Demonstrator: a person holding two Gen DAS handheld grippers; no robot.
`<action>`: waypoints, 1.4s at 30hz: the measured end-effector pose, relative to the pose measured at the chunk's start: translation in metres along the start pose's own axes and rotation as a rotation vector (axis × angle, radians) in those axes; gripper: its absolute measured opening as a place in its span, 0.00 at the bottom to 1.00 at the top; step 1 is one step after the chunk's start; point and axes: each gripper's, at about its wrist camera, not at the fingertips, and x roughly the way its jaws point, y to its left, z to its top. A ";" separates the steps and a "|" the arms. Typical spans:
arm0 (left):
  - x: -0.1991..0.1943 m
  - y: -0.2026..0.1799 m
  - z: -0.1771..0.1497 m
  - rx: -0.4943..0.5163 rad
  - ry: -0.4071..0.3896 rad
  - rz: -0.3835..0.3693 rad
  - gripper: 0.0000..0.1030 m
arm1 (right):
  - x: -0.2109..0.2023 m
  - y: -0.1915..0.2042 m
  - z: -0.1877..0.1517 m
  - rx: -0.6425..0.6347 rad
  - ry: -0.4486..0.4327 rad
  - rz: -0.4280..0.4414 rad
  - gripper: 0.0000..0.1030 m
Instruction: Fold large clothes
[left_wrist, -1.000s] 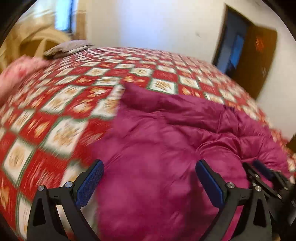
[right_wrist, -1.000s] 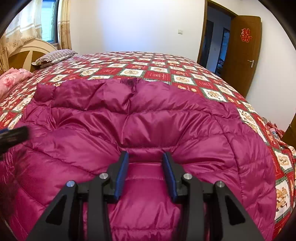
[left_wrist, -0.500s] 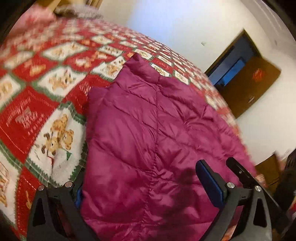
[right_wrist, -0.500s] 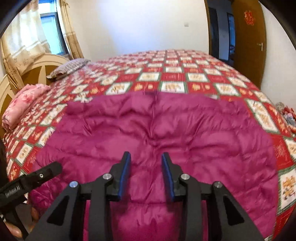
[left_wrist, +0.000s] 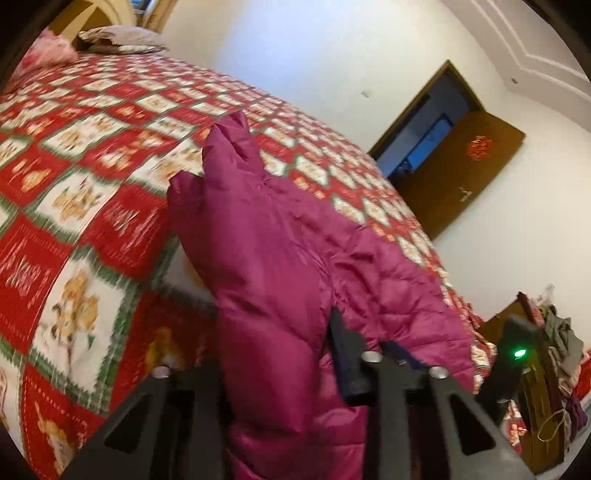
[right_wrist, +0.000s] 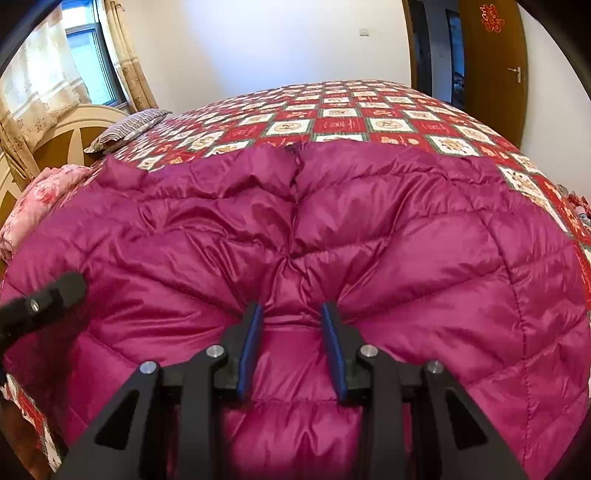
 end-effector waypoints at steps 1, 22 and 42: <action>-0.003 -0.005 0.001 0.005 -0.006 -0.021 0.20 | 0.000 0.000 0.000 0.001 0.003 0.002 0.36; -0.048 -0.091 0.015 0.361 -0.071 -0.096 0.11 | 0.003 0.044 -0.007 0.207 0.208 0.560 0.18; 0.051 -0.175 -0.123 0.838 0.136 0.024 0.11 | -0.126 -0.172 -0.045 0.468 -0.041 0.223 0.56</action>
